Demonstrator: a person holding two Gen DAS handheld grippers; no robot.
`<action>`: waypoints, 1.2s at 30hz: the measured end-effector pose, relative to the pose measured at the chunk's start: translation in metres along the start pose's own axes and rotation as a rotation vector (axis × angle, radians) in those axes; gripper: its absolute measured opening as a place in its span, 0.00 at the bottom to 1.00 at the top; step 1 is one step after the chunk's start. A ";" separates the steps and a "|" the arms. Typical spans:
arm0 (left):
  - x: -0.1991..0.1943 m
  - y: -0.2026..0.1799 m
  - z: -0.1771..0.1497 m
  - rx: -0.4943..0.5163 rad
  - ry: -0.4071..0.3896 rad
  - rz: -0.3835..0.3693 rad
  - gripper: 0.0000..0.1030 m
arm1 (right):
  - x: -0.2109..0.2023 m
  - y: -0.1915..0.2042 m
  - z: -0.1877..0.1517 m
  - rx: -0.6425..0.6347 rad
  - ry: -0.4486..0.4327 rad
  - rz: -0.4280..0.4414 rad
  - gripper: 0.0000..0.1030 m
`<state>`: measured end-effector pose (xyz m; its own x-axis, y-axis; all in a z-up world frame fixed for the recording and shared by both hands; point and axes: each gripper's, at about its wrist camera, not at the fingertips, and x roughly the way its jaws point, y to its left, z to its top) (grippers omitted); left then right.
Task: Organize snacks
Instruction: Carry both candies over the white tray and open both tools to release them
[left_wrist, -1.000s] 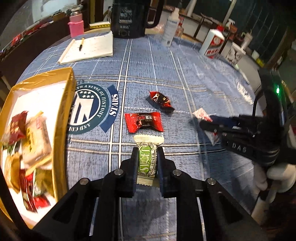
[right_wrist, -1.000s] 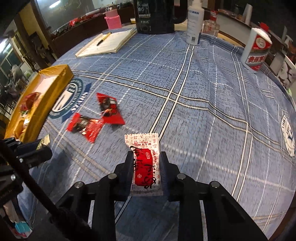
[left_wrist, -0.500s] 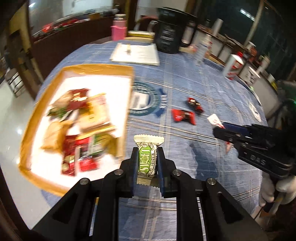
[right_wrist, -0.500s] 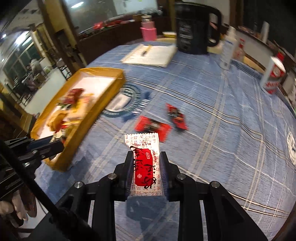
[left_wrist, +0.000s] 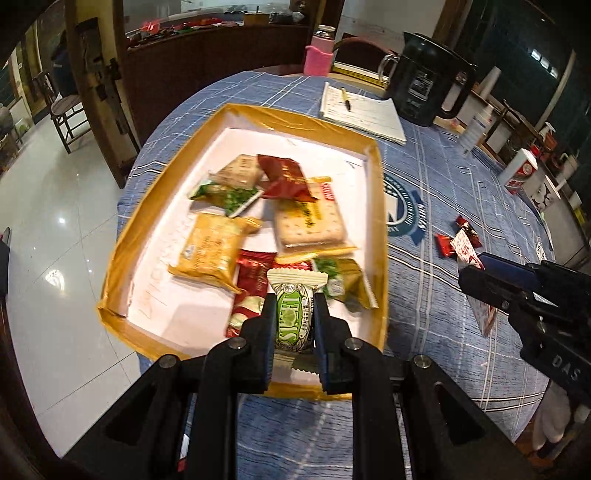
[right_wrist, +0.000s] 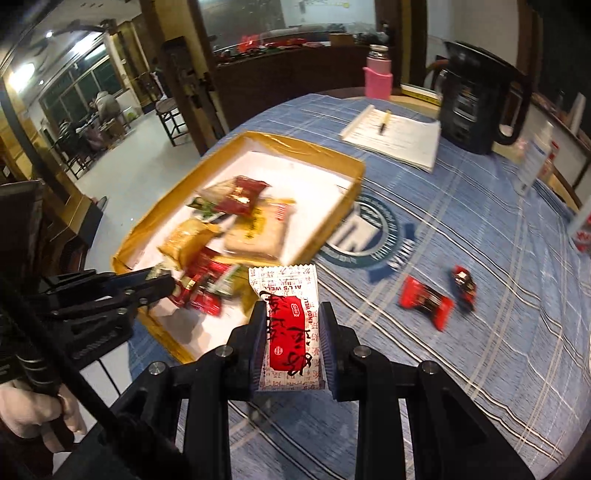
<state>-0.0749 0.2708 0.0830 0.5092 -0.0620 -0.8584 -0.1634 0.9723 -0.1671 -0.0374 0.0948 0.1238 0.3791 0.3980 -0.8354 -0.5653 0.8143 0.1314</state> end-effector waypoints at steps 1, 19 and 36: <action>0.002 0.003 0.001 -0.002 0.003 0.001 0.19 | 0.002 0.006 0.003 -0.002 0.000 0.007 0.26; 0.043 0.049 0.029 0.016 0.083 -0.012 0.19 | 0.062 0.048 0.032 0.049 0.091 0.074 0.26; 0.056 0.057 0.050 0.032 0.084 -0.060 0.20 | 0.100 0.047 0.042 0.095 0.152 0.064 0.26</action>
<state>-0.0137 0.3343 0.0499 0.4441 -0.1379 -0.8853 -0.1066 0.9729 -0.2050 0.0050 0.1903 0.0690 0.2260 0.3877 -0.8937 -0.5100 0.8287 0.2305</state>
